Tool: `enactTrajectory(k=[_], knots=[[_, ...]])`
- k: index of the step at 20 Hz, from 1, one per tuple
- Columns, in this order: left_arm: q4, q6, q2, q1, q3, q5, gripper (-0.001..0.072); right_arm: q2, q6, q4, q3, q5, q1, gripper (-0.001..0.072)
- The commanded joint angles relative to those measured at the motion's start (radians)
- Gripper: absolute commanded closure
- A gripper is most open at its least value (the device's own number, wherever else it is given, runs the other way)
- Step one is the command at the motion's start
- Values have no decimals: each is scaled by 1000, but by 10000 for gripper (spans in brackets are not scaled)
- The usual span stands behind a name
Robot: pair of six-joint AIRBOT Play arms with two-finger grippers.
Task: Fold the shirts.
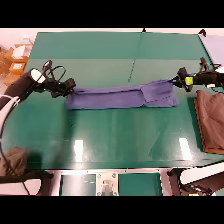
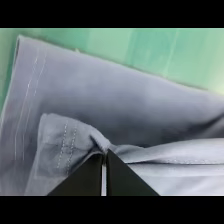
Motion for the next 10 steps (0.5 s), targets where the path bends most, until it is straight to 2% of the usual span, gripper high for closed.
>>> enactTrajectory(k=[1,2,4,5,6,7,9,10], knots=[[-28,13,-96,3,43,32,684,-127,-14,5,88,-32,29,696],[-29,12,-100,4,43,59,683,-138,-14,5,88,-55,35,694],[-51,13,-98,4,43,98,682,-147,-42,5,88,-76,36,637],[-55,13,-95,4,43,105,506,-147,-58,5,97,-69,32,610],[-60,12,-95,4,51,94,154,-147,-76,4,116,-45,23,533],[-69,12,-95,4,64,68,14,-147,-105,3,145,-2,3,458],[-67,23,-94,15,120,-35,16,-147,-126,-8,208,91,-45,314],[-64,63,-95,31,162,-111,17,-147,-126,-25,228,122,-72,152]])
